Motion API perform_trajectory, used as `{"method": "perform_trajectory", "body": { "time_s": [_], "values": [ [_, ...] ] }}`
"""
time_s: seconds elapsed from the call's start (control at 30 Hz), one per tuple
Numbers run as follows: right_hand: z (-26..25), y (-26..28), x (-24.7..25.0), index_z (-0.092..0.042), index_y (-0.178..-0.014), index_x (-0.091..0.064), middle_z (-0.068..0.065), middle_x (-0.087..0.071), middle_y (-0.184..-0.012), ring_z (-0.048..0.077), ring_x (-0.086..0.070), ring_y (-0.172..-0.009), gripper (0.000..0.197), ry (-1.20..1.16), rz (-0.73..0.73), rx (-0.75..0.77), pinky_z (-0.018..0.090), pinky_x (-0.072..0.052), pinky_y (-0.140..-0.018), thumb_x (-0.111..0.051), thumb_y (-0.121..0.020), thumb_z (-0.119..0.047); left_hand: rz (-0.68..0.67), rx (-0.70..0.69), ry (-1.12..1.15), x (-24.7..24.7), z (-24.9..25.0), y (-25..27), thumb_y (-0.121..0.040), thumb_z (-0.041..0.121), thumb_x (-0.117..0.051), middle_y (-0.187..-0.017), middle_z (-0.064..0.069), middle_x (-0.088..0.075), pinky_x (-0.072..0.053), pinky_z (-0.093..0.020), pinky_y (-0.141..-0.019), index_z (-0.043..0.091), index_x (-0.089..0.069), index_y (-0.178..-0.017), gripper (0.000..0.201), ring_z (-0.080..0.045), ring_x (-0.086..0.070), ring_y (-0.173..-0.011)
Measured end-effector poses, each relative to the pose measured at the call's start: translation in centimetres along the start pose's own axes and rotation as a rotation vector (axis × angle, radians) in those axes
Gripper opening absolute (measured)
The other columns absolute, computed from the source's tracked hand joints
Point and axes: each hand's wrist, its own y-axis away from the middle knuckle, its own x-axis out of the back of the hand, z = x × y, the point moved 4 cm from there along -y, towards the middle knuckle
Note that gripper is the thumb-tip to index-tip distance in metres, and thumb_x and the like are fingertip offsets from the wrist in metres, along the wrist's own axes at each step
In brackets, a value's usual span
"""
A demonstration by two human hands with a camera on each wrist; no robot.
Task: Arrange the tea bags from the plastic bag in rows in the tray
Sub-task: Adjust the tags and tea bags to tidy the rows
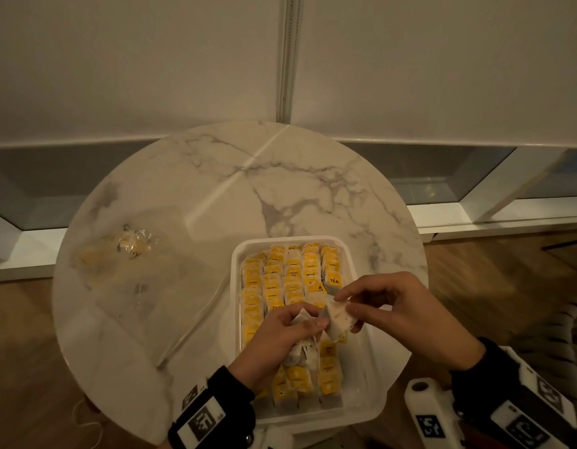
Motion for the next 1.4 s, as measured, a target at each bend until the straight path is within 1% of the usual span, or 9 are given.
{"method": "perform_trajectory", "body": {
  "time_s": [0.2, 0.43, 0.53, 0.67, 0.8, 0.87, 1.0, 1.2, 1.4],
  "values": [
    [-2.4, 1.1, 0.6, -0.018, -0.122, -0.067, -0.007, -0.069, -0.101, 0.012, -0.067, -0.092, 0.034, 0.264, -0.074, 0.361, 0.029, -0.053, -0.081, -0.054, -0.095, -0.002, -0.101, -0.174, -0.171, -0.2, 3.0, 0.4, -0.076, 0.024, -0.075, -0.07, 0.003, -0.062, -0.046, -0.019, -0.065, 0.011, -0.071, -0.082, 0.015, -0.008, -0.056, -0.067],
    [-2.9, -0.2, 1.6, -0.028, -0.094, -0.072, -0.008, -0.057, -0.108, 0.0, -0.054, -0.094, 0.019, 0.597, -0.089, 0.515, 0.006, -0.039, -0.08, -0.057, -0.092, -0.04, -0.1, -0.156, -0.162, 0.1, 3.6, -0.2, -0.076, 0.035, -0.074, -0.078, -0.003, -0.063, -0.047, -0.02, -0.068, 0.01, -0.072, -0.09, 0.029, -0.011, -0.057, -0.071],
    [-2.5, -1.3, 2.1, -0.025, -0.09, -0.074, -0.009, -0.056, -0.114, 0.0, -0.054, -0.098, 0.021, 0.57, -0.035, 0.454, 0.008, -0.04, -0.083, -0.059, -0.09, -0.041, -0.014, -0.114, -0.077, 0.7, 2.8, -0.3, -0.079, 0.028, -0.071, -0.069, -0.001, -0.059, -0.045, -0.018, -0.063, 0.01, -0.074, -0.091, 0.021, -0.009, -0.055, -0.065],
    [0.6, -3.1, 1.9, -0.02, -0.092, -0.074, -0.014, -0.07, -0.089, 0.002, -0.064, -0.084, 0.009, 0.398, -0.088, 0.195, 0.014, -0.047, -0.072, -0.069, -0.09, -0.027, 0.059, -0.099, -0.01, 2.3, 1.8, 0.0, -0.076, 0.028, -0.074, -0.071, -0.003, -0.058, -0.045, -0.019, -0.064, 0.003, -0.071, -0.09, 0.029, -0.013, -0.054, -0.068],
    [4.6, -5.7, 0.7, -0.02, -0.09, -0.074, -0.01, -0.069, -0.079, 0.003, -0.062, -0.074, 0.004, 0.586, -0.162, 0.058, 0.017, -0.048, -0.07, -0.071, -0.088, -0.022, 0.117, -0.095, -0.008, 4.2, 0.8, 0.9, -0.077, 0.027, -0.077, -0.071, -0.005, -0.056, -0.044, -0.019, -0.06, -0.007, -0.065, -0.095, 0.04, -0.016, -0.051, -0.068],
    [6.0, -7.0, -0.3, -0.02, -0.092, -0.073, -0.008, -0.066, -0.079, 0.009, -0.06, -0.073, 0.005, 0.72, -0.223, -0.005, 0.028, -0.048, -0.071, -0.07, -0.087, -0.021, 0.148, -0.088, -0.009, 5.0, 0.4, 1.2, -0.072, 0.031, -0.075, -0.071, -0.005, -0.057, -0.044, -0.02, -0.06, -0.006, -0.066, -0.093, 0.043, -0.017, -0.051, -0.069],
    [7.5, -8.7, -1.9, -0.02, -0.098, -0.07, -0.006, -0.054, -0.084, 0.019, -0.059, -0.083, 0.011, 0.958, -0.379, -0.129, 0.028, -0.043, -0.07, -0.064, -0.089, -0.02, 0.184, -0.065, 0.023, 6.2, -0.6, 1.8, -0.062, 0.041, -0.079, -0.077, -0.009, -0.059, -0.045, -0.027, -0.07, 0.001, -0.07, -0.089, 0.049, -0.02, -0.054, -0.075],
    [7.5, -10.6, -3.4, -0.023, -0.088, -0.059, -0.002, -0.054, -0.091, 0.022, -0.053, -0.078, 0.004, 1.152, -0.478, -0.181, 0.028, -0.037, -0.069, -0.06, -0.088, -0.019, 0.191, -0.02, 0.065, 6.9, -1.6, 2.0, -0.061, 0.04, -0.08, -0.085, -0.016, -0.062, -0.045, -0.039, -0.08, 0.01, -0.074, -0.087, 0.04, -0.028, -0.057, -0.083],
    [7.1, -11.9, -4.2, -0.016, -0.098, -0.062, 0.004, -0.063, -0.102, 0.028, -0.057, -0.103, 0.014, 1.391, -0.367, -0.139, 0.036, -0.039, -0.088, -0.051, -0.09, -0.016, 0.18, -0.03, 0.013, 6.8, -1.4, 1.9, -0.063, 0.042, -0.078, -0.081, -0.011, -0.063, -0.046, -0.034, -0.075, 0.014, -0.074, -0.085, 0.036, -0.024, -0.057, -0.078]
  ]
}}
